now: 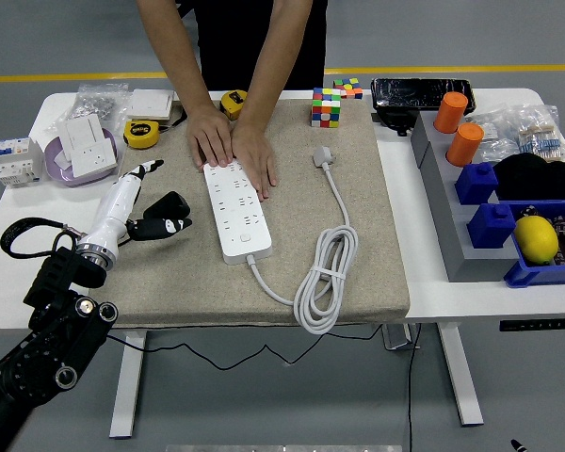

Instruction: Pick up the plug,place it near the board,insert it into the board,press the button

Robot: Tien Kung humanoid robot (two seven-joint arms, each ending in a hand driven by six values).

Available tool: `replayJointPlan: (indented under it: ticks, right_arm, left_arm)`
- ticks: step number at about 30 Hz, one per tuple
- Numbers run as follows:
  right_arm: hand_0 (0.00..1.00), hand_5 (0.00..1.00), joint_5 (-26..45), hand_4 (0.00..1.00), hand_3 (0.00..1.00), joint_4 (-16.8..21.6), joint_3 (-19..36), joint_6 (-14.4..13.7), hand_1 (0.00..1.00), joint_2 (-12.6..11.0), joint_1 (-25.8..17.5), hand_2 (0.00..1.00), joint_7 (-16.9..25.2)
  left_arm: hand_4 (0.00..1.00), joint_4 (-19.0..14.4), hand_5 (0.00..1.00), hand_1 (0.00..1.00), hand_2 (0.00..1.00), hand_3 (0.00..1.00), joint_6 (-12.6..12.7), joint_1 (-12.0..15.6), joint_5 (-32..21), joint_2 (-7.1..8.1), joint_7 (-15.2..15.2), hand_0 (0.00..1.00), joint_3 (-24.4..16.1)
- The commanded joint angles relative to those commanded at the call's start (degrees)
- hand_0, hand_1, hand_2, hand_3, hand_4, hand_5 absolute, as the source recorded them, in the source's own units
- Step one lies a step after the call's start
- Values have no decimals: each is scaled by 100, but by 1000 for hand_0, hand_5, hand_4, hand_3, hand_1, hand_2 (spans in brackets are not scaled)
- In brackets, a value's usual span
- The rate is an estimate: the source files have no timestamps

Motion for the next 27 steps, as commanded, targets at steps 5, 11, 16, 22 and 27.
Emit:
replayJointPlan:
  ticks: [5, 11, 16, 22, 27]
  right_arm:
    - [888, 998, -3, 998, 839, 0, 5, -10, 834, -2, -8, 825, -8]
    - [887, 998, 49, 998, 837, 0, -60, -24, 832, 2, 25, 823, 6]
    - [885, 993, 54, 998, 837, 0, -78, -28, 830, 8, 38, 822, 2]
    - [884, 987, 21, 998, 836, 0, -30, -29, 828, 0, 19, 819, -5]
    - [884, 987, 6, 998, 836, 0, -6, -24, 828, 1, 4, 819, -7]
  left_arm:
    - [998, 230, 126, 719, 602, 610, 88, -60, 27, -43, -39, 741, -15]
    - [998, 722, 105, 678, 528, 502, 314, -218, 130, -152, -130, 710, -26]
    - [998, 1022, 106, 673, 521, 471, 414, -357, 228, -242, -199, 688, -94]
    - [998, 1200, 109, 639, 482, 452, 540, -436, 301, -287, -267, 664, -190]
    - [998, 1269, 109, 639, 482, 452, 608, -460, 454, -292, -305, 664, -230]
